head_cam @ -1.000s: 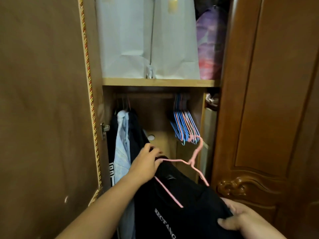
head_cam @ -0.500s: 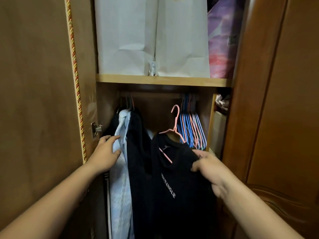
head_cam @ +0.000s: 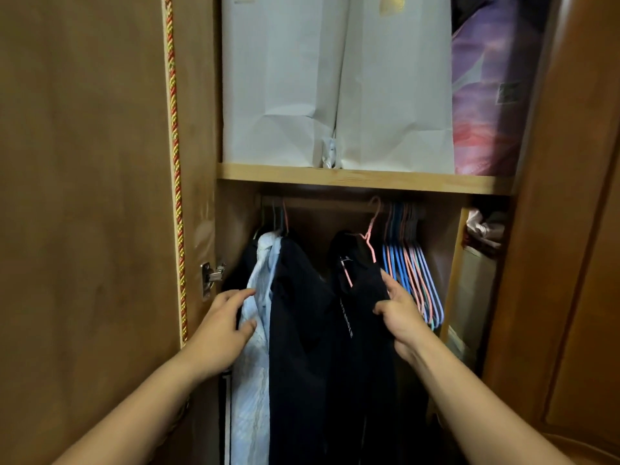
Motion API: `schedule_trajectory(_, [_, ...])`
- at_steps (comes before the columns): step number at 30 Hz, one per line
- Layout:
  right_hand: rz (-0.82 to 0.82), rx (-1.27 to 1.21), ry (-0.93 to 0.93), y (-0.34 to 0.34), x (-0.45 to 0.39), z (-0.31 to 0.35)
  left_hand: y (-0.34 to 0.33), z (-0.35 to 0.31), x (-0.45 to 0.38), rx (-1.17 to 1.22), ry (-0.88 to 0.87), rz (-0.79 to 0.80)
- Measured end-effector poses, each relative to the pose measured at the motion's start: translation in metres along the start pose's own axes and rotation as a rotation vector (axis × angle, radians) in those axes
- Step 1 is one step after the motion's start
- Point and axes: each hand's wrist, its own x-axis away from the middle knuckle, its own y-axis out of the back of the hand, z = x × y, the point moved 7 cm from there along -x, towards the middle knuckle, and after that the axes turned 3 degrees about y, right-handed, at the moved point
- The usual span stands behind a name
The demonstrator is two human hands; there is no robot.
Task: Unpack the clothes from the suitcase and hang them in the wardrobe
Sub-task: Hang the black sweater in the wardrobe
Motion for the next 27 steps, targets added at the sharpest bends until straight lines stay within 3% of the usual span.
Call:
schedule_trajectory(10, [0.011,0.111,-0.057,-0.049,-0.106,-0.001,-0.001,0.004,-0.004,0.046,-0.001,-0.006])
schedule_trajectory(19, [0.025,0.156,-0.049,-0.044,-0.087,-0.023,-0.001,0.005,-0.005,0.021,0.0,-0.005])
schedule_trajectory(27, [0.182,0.248,0.064,-0.085,-0.061,-0.047,-0.002,0.006,-0.007,0.076,0.014,0.0])
